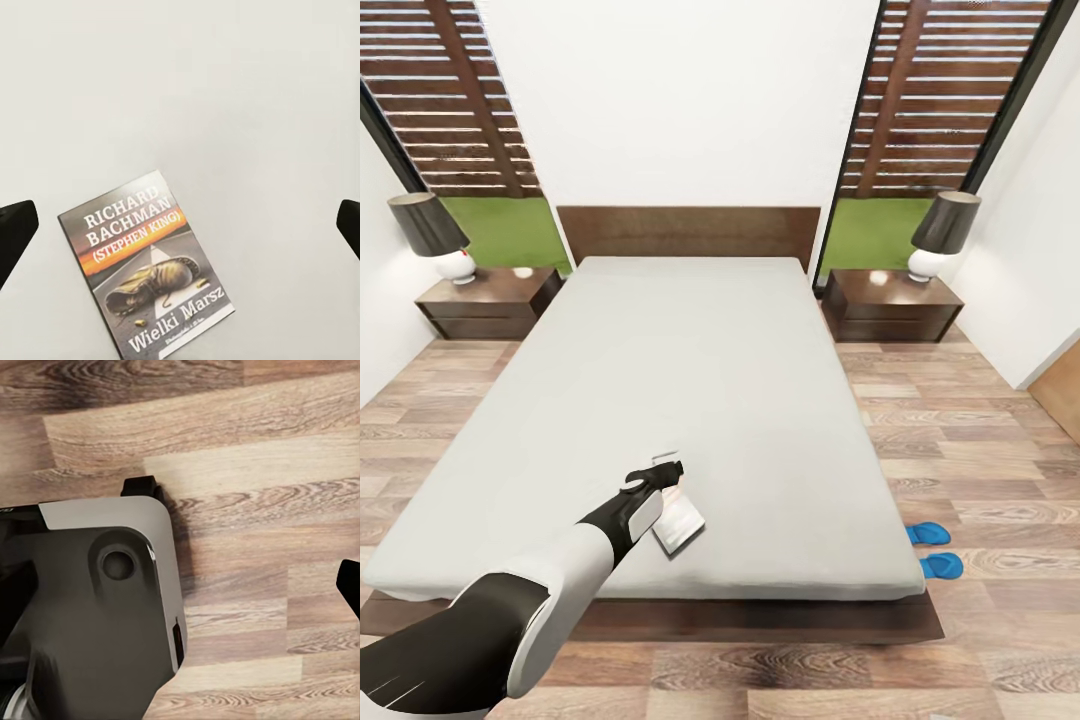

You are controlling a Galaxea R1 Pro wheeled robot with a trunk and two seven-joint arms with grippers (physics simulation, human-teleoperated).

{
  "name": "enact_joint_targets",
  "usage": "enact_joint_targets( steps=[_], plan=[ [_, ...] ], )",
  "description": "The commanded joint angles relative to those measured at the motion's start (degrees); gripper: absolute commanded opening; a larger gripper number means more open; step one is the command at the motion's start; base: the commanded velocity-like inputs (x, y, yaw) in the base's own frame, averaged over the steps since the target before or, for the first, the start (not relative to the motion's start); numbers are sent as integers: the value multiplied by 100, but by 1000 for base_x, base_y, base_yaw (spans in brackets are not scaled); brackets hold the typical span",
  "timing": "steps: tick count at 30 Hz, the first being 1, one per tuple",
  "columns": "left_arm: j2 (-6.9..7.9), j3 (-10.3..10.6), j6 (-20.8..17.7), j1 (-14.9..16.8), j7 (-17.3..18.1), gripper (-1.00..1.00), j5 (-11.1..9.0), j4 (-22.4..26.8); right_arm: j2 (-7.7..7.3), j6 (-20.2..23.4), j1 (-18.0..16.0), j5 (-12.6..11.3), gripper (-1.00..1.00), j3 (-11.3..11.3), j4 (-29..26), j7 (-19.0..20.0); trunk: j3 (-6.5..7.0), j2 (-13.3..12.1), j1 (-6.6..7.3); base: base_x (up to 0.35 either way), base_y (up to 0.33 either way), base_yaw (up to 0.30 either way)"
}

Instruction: In the bedroom, move the book from the bed onto either nightstand, and place the two sandals side by side next to the bed.

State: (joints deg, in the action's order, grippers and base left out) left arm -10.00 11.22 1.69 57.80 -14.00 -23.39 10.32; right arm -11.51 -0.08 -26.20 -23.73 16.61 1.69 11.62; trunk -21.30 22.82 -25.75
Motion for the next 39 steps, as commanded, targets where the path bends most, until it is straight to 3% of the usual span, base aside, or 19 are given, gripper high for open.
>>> enact_joint_targets(
  steps=[1, 39],
  plan=[
    [0, 51, 17, 5, -29, 100, -57, -4, 0, -1, -8, -61, 100, 44, 15, 32, -10, 10, -3, 3, 0, 0],
    [0, 50, 18, 6, -24, 100, -60, -4, 0, -1, -8, -60, 100, 44, 15, 33, -322, 10, -3, 0, 0, 0]
  ],
)
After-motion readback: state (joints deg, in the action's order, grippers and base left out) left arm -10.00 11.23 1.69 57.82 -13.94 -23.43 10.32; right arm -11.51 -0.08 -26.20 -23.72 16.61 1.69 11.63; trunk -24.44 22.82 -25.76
